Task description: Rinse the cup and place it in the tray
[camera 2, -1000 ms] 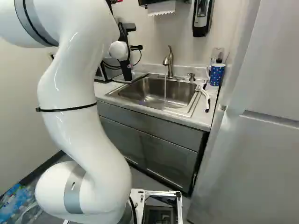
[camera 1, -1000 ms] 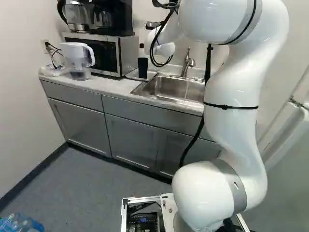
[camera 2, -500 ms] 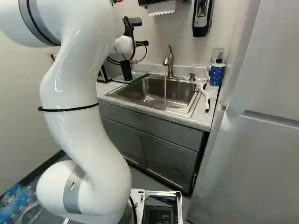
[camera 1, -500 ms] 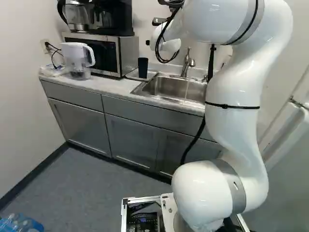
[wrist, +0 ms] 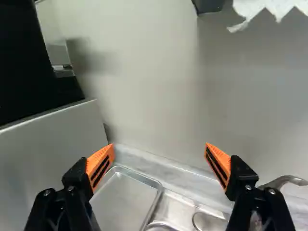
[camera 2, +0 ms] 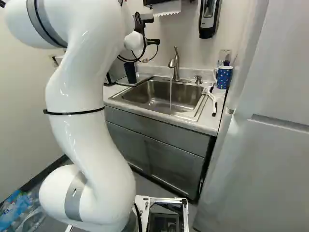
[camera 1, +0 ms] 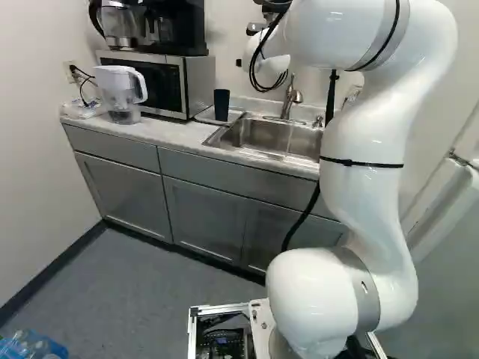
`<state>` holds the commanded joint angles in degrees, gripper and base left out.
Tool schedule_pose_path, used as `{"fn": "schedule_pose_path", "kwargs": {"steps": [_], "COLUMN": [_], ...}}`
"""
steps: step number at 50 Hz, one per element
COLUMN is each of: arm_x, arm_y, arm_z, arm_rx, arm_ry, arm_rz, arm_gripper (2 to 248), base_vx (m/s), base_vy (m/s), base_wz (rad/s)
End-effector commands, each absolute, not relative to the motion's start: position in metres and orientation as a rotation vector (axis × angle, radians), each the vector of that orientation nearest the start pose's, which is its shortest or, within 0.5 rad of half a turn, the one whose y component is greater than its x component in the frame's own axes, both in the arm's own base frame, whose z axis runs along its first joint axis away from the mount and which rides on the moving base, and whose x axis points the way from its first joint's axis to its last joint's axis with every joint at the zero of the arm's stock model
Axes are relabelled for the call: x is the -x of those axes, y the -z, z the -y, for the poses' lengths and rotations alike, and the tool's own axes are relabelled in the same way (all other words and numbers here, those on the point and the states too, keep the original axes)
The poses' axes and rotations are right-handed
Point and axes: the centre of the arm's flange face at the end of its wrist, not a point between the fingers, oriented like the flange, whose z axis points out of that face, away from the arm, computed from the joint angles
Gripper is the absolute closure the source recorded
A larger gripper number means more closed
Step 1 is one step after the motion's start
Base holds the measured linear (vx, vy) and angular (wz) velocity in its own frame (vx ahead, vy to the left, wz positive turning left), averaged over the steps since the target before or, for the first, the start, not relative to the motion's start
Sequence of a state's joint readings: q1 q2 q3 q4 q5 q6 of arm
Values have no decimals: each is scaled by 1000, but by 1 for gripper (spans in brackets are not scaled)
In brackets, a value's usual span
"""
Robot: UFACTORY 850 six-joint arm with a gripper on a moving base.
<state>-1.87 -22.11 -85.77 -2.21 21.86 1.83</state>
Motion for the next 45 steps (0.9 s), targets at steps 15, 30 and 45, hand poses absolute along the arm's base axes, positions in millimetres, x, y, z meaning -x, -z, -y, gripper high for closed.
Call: {"fn": "schedule_pose_path", "kwargs": {"steps": [15,30,45], "arm_x": [-690,-694,-696], "arm_y": [-675,-687,-684], "arm_z": [46,70,95], "arm_rx": [2353,2379,2430], "arm_ry": [2140,2146,2119], "arm_rz": [-61,-104,-150], "arm_gripper": [3,3,3], "base_vx": [0,0,0], "base_vy": [0,0,0], "base_wz": [0,0,0]}}
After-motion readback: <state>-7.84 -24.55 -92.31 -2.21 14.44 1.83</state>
